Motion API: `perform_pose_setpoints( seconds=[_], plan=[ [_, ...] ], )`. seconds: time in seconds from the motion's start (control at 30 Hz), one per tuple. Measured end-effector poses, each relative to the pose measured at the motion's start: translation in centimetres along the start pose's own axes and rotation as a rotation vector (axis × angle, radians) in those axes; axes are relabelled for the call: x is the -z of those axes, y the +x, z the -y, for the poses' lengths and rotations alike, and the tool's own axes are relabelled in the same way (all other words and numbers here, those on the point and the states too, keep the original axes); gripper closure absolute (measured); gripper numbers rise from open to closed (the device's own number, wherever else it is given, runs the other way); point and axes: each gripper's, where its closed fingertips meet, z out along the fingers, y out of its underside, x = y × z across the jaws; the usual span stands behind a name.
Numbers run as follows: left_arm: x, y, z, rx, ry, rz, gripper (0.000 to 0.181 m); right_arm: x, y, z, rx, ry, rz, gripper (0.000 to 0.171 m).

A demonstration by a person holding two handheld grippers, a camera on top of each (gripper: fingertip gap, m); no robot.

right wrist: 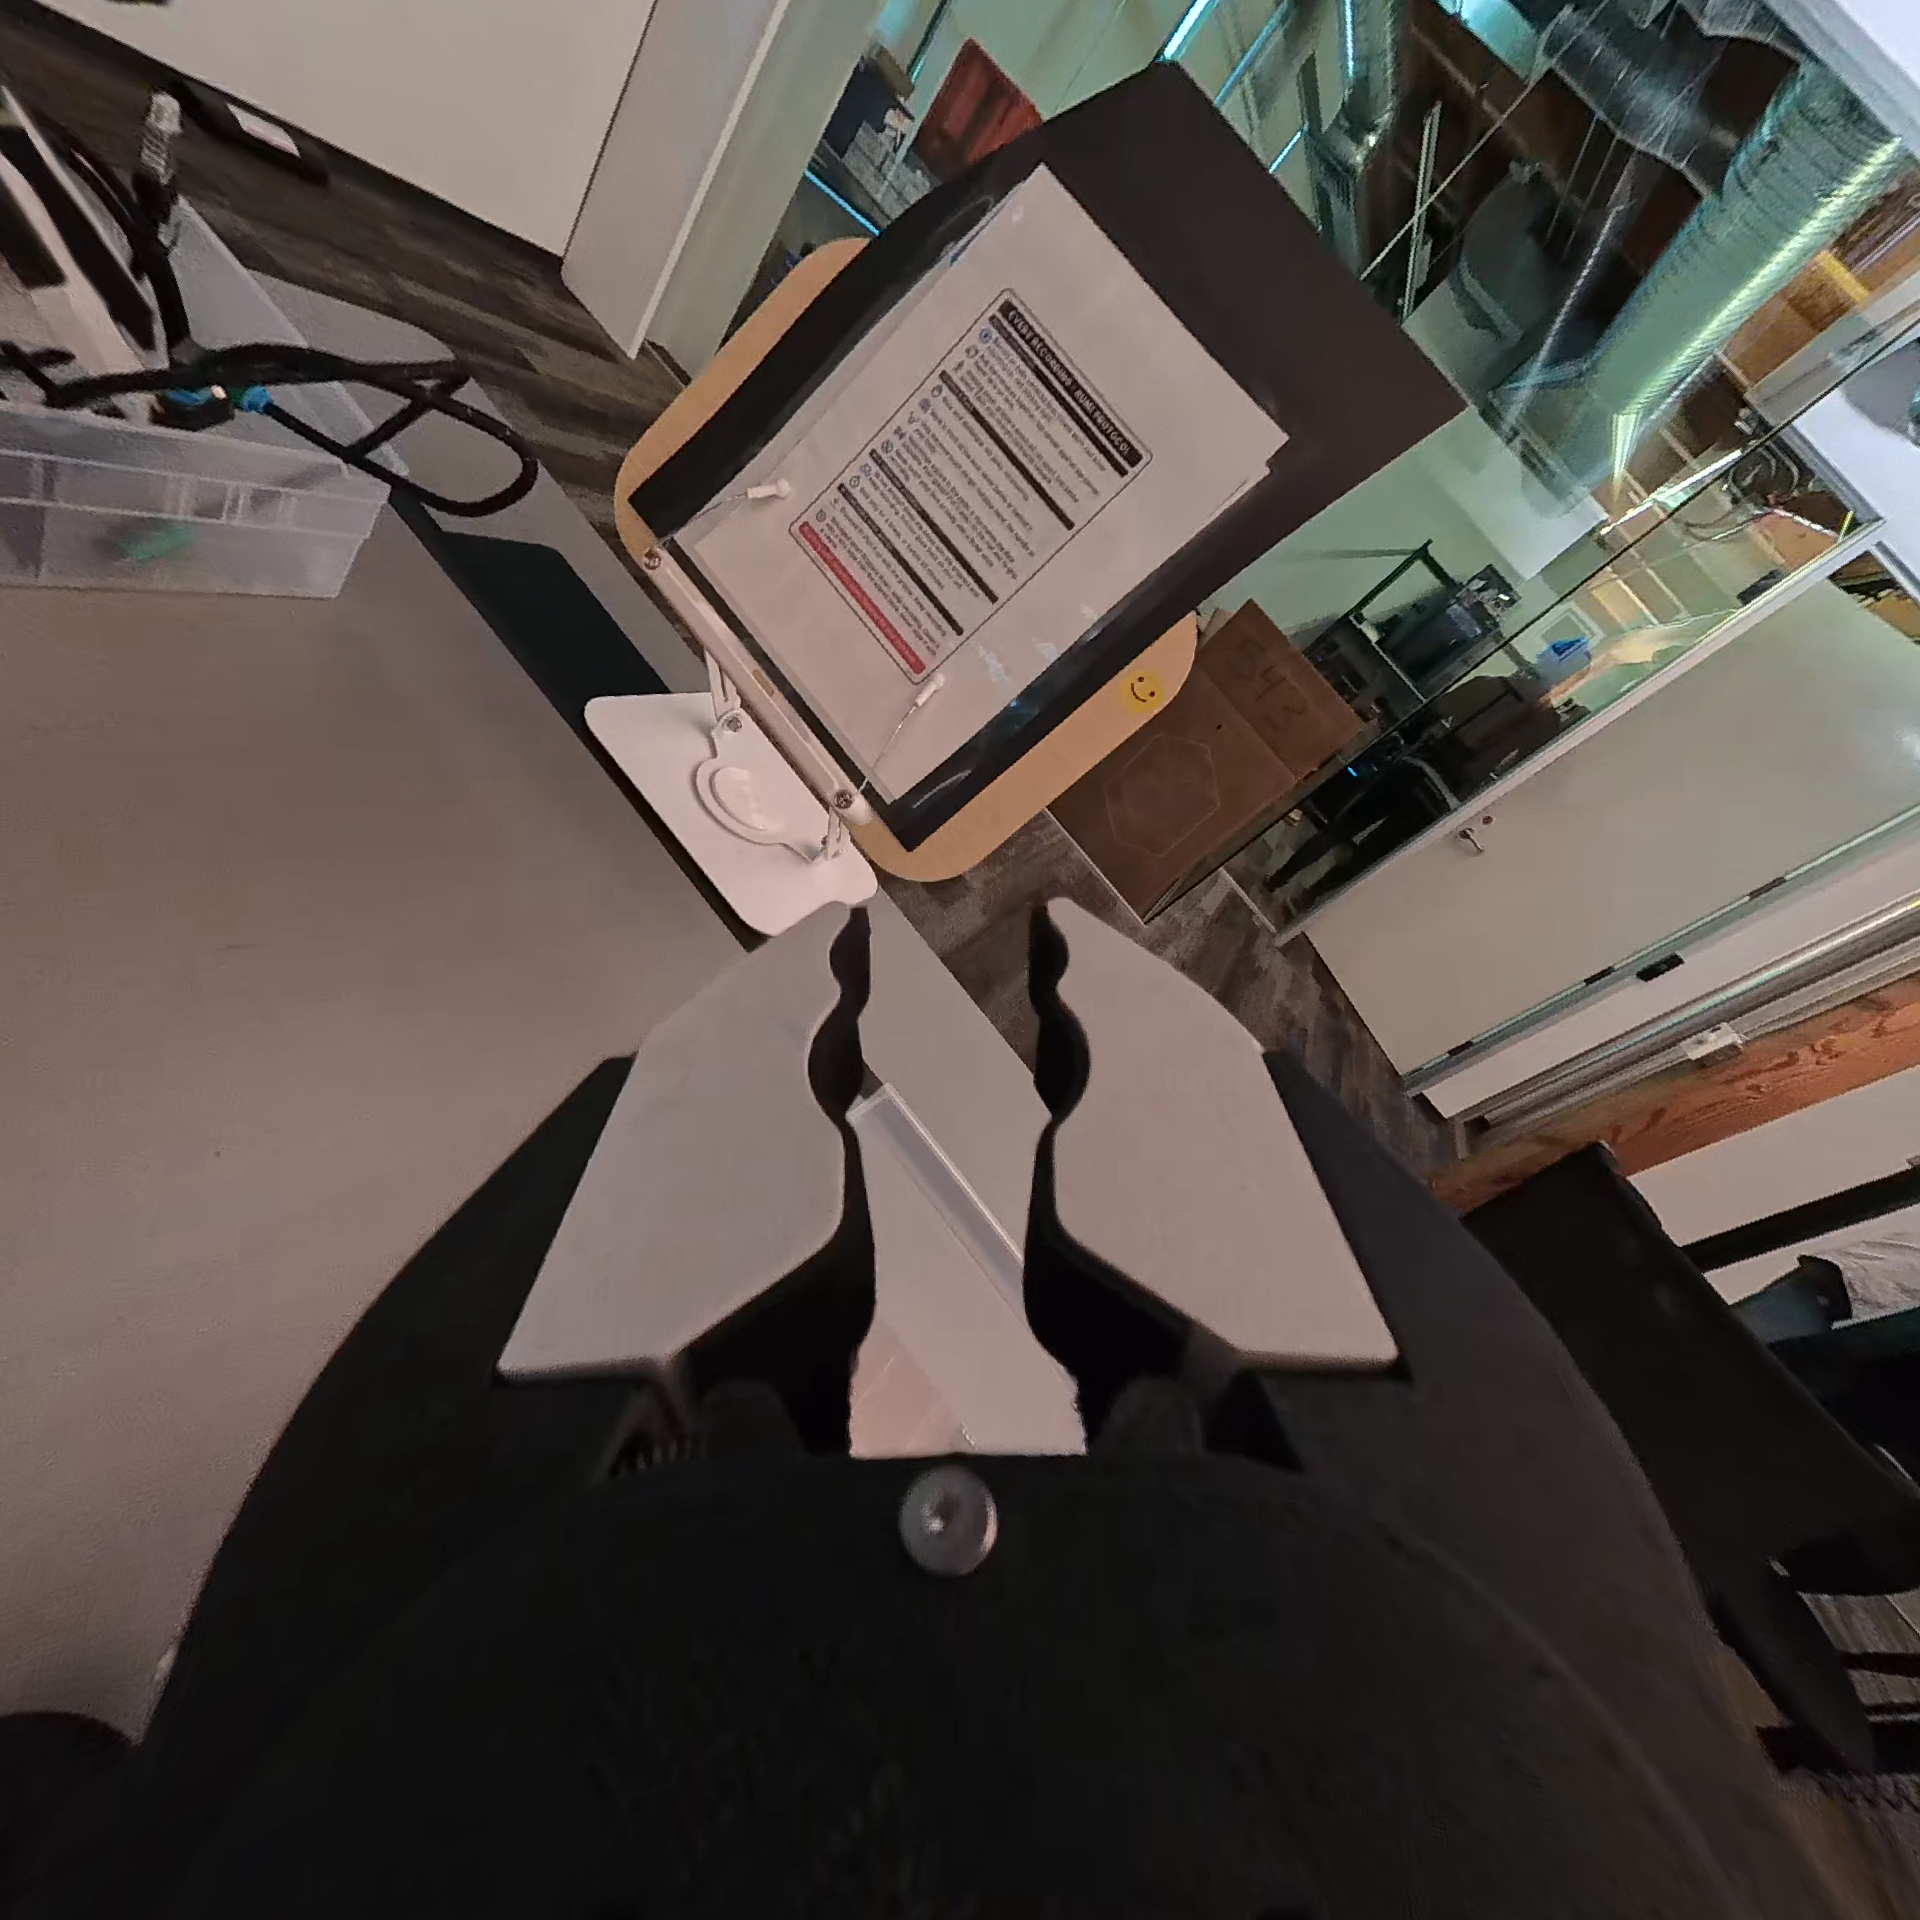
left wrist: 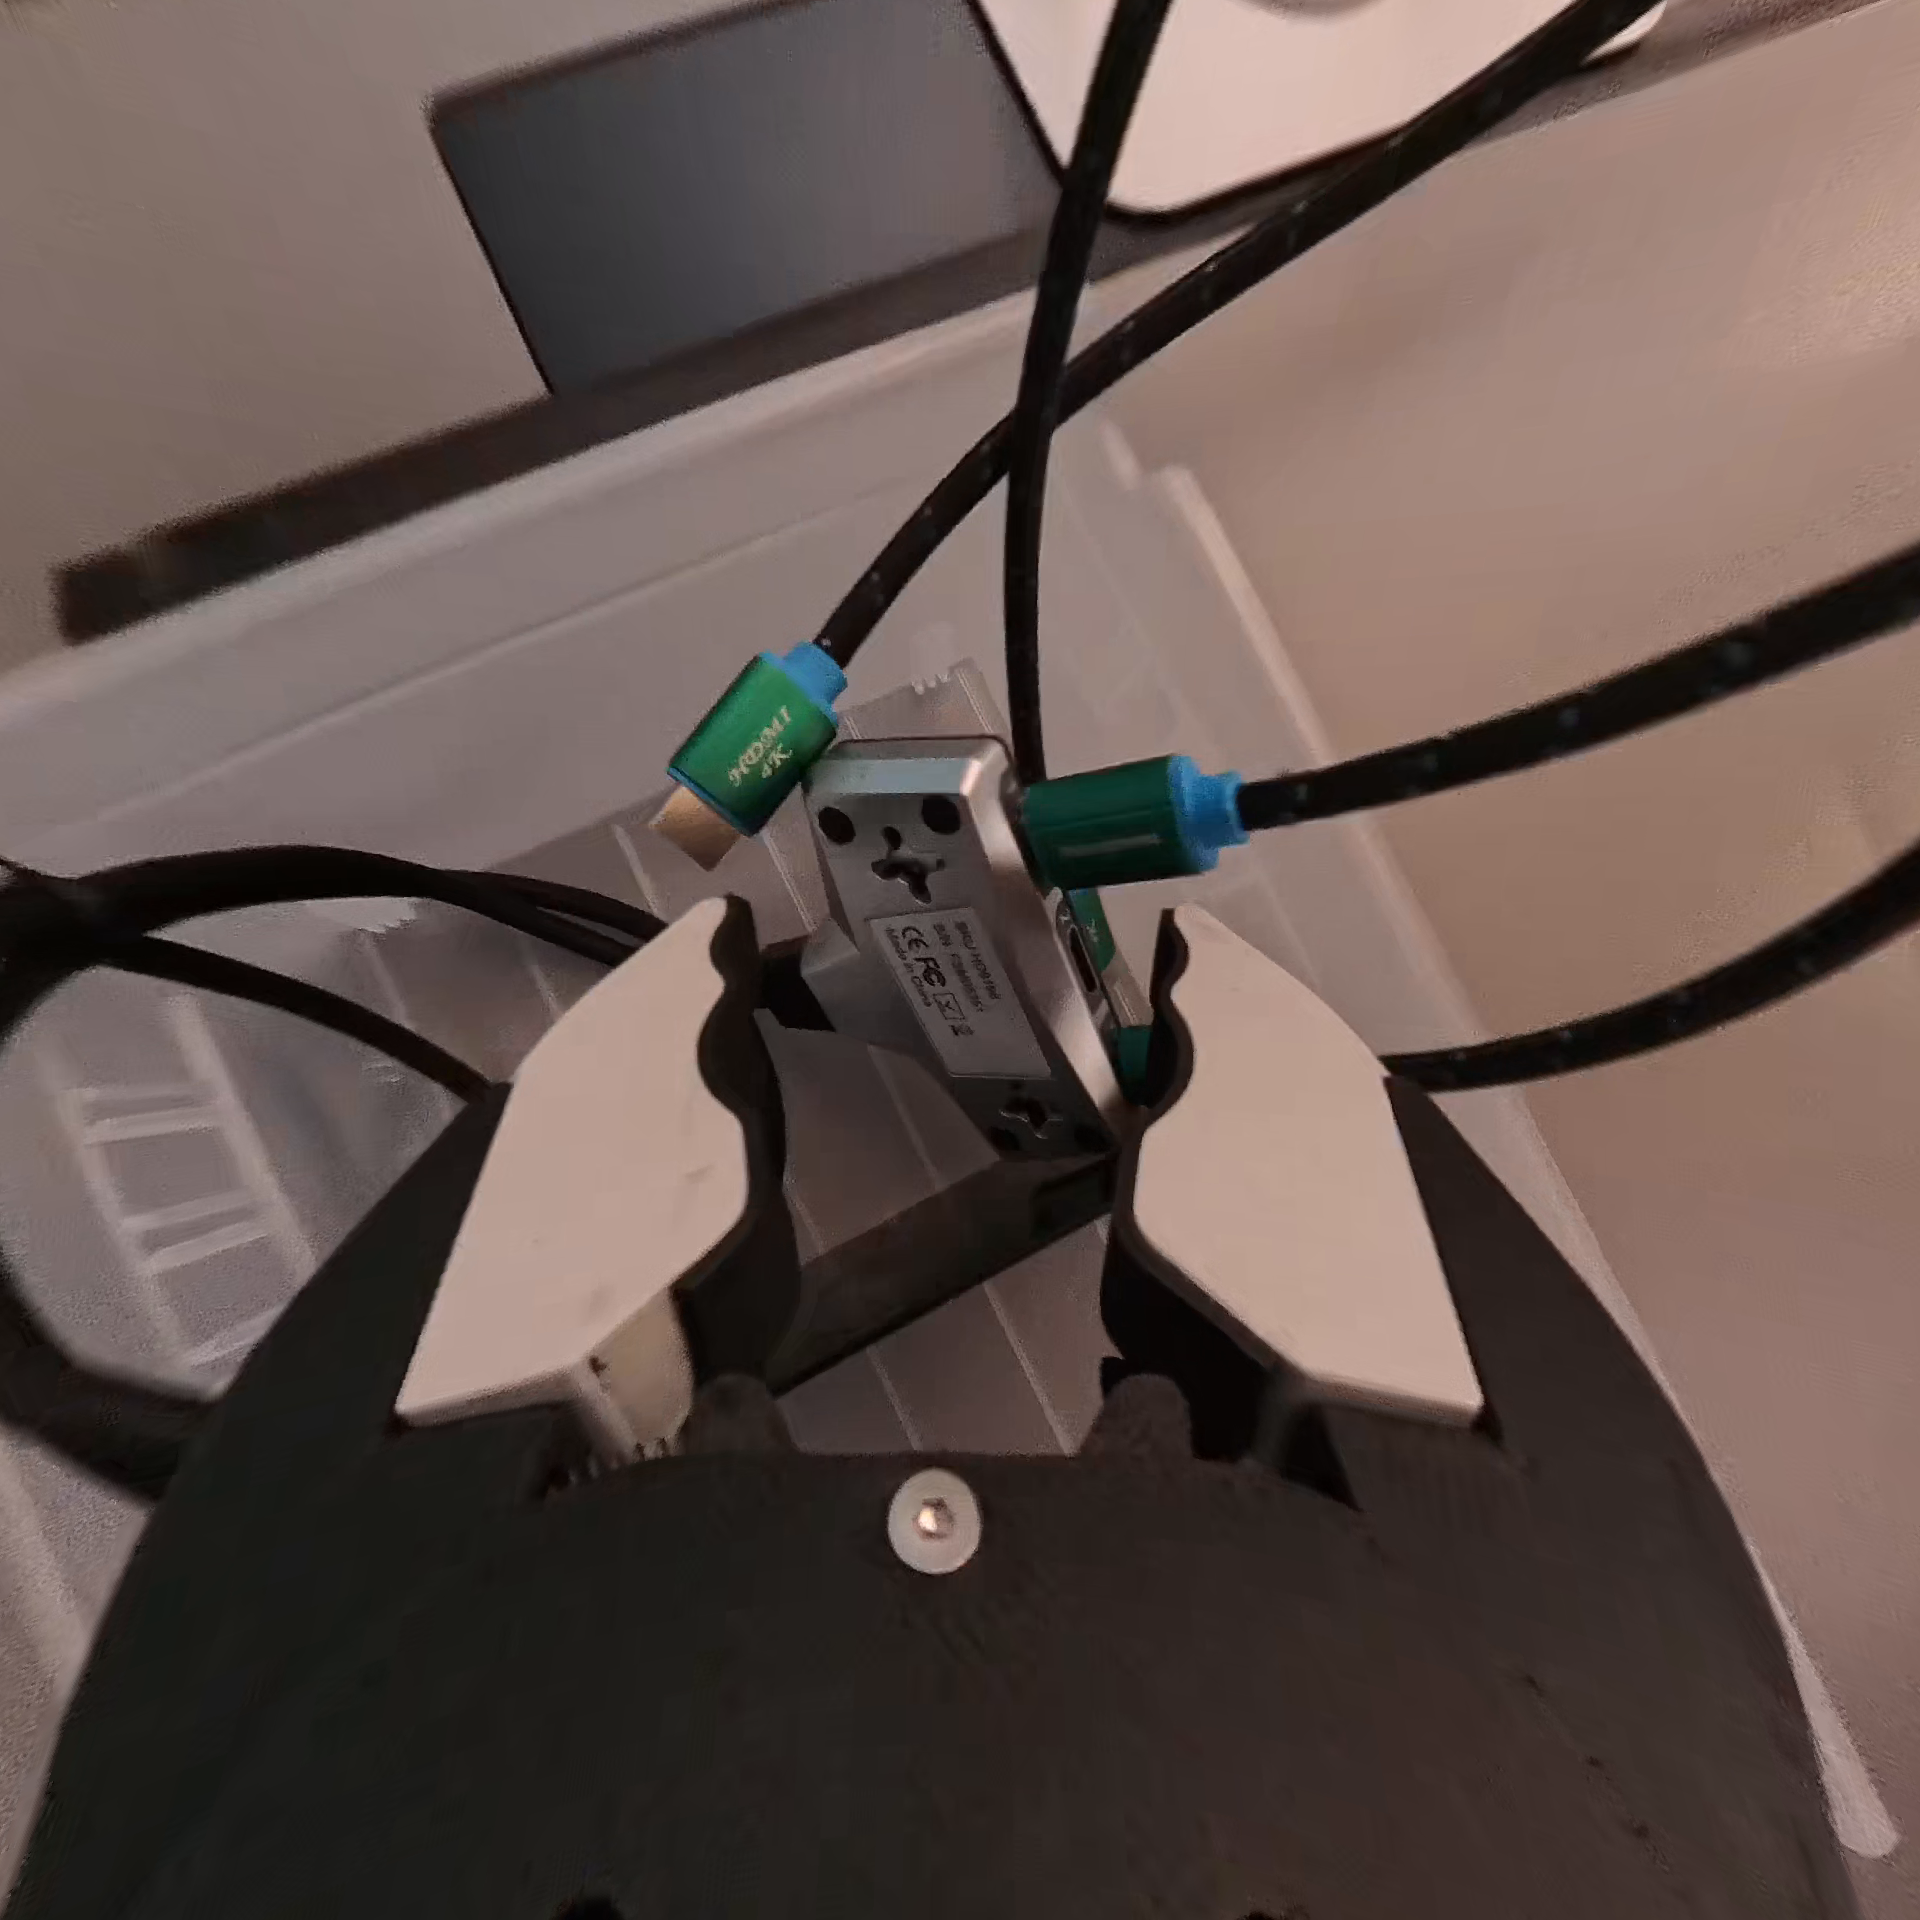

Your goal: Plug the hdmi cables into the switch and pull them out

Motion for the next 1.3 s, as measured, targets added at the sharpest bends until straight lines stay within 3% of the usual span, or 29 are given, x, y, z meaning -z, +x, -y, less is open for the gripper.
perform_pose_setpoints(
  seconds=[0.13,0.27,0.43,0.63,0.83,1.03,1.2,1.3],
  plan=[
    [-1.3,0.5,-0.3,0.061,-0.072,-0.098,0.108,-0.4,-0.3,-0.1,0.011,-0.006,0.014,0.141],
    [-2.7,0.3,-1.0,0.036,-0.152,-0.068,0.105,-1.0,-0.7,-0.1,0.012,-0.004,0.037,0.141],
    [-2.4,0.5,-0.7,0.062,-0.117,-0.127,0.122,-1.5,-1.2,-0.8,0.048,-0.047,0.044,0.141],
    [-1.1,1.0,0.3,0.050,-0.047,-0.135,0.122,-1.5,-1.4,-0.6,0.051,-0.040,0.054,0.141],
    [3.8,2.4,3.7,-0.042,0.125,-0.068,0.123,-1.7,-1.8,-0.6,0.071,-0.044,0.059,0.141],
    [13.1,5.0,7.9,-0.100,0.458,0.014,0.123,-2.3,-2.4,-0.8,0.080,-0.056,0.083,0.141],
    [18.8,12.3,9.1,-0.245,0.614,-0.079,0.124,-3.0,-3.2,-1.1,0.107,-0.084,0.106,0.141],
    [18.6,19.0,8.6,-0.375,0.584,-0.247,0.123,-3.2,-3.6,-1.0,0.110,-0.077,0.123,0.141]
  ],
)
